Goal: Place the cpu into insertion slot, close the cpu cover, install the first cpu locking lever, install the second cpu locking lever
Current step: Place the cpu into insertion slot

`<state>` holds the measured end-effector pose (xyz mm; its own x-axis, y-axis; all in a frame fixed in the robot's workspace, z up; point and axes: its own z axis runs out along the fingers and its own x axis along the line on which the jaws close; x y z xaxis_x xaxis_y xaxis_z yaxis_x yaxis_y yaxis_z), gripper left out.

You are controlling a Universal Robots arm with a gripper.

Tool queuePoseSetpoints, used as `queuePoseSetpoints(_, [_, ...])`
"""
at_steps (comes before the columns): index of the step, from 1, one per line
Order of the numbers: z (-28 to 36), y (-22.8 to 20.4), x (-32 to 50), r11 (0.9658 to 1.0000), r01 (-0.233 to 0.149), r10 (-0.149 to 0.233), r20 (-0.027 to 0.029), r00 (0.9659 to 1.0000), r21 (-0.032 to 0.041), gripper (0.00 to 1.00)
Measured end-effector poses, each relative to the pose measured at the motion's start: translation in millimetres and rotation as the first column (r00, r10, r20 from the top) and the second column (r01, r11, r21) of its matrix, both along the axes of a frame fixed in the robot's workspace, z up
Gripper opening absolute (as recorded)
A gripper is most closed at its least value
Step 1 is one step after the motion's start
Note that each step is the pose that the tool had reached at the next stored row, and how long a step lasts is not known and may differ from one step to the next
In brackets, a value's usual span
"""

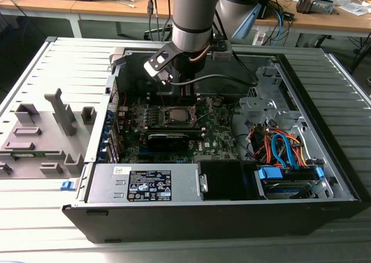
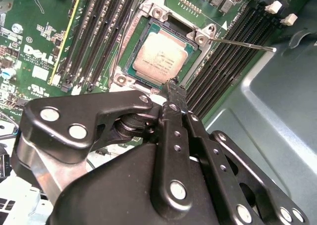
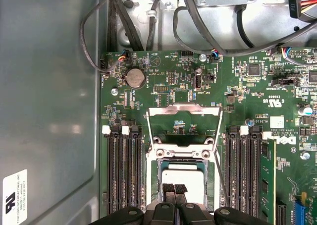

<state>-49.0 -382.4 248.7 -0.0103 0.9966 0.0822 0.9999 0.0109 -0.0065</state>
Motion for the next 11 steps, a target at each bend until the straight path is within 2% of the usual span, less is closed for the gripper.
queuePoseSetpoints(11, [5.2, 0.0, 0.0, 1.0000, 0.000, 0.000, 0.0000, 1.0000, 0.0000, 0.11])
